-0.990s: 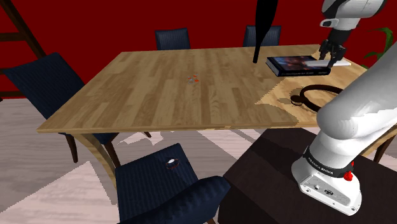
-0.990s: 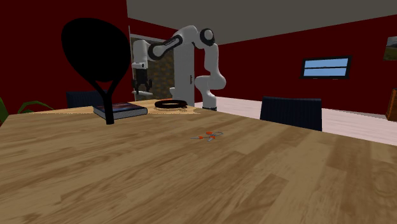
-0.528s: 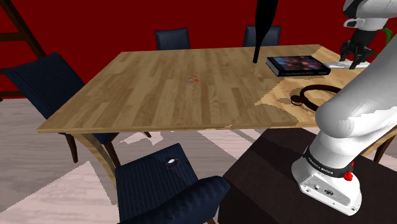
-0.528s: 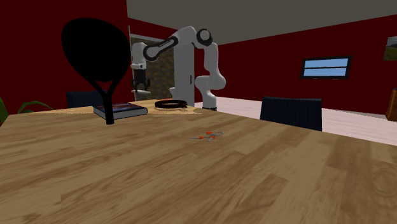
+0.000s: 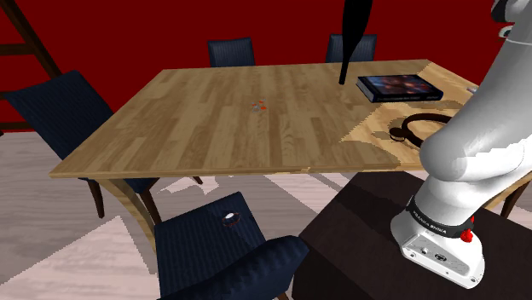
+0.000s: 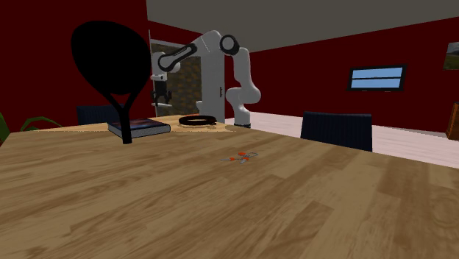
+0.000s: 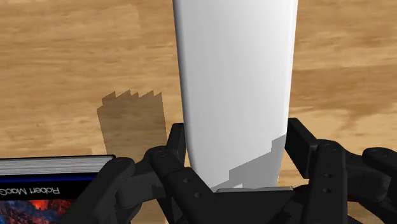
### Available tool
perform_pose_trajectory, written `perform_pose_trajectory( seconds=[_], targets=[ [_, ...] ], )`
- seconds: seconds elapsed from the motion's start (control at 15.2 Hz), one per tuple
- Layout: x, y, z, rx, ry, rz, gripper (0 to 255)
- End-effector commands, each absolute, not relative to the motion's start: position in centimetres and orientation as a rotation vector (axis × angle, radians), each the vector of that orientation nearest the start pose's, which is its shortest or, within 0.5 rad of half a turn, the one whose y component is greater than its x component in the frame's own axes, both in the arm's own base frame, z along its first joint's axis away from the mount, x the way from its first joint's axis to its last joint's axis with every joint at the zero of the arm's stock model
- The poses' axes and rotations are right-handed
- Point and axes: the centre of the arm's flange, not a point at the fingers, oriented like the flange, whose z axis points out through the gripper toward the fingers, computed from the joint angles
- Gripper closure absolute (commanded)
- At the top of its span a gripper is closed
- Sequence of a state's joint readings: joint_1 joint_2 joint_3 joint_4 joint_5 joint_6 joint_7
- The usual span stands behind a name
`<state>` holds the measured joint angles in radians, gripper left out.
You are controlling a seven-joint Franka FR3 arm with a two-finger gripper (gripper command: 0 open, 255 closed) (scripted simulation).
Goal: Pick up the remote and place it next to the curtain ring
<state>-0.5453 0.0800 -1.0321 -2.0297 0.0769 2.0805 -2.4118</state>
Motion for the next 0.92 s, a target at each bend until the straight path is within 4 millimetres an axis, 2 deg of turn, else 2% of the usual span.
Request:
perform_pose_trajectory(
  seconds=[0.0, 0.86],
  targets=[
    [-0.4, -56.4, 42.3, -2.902, -1.229, 0.006, 255],
    [-0.4, -56.4, 35.4, -2.902, -1.229, 0.006, 255]
  ],
)
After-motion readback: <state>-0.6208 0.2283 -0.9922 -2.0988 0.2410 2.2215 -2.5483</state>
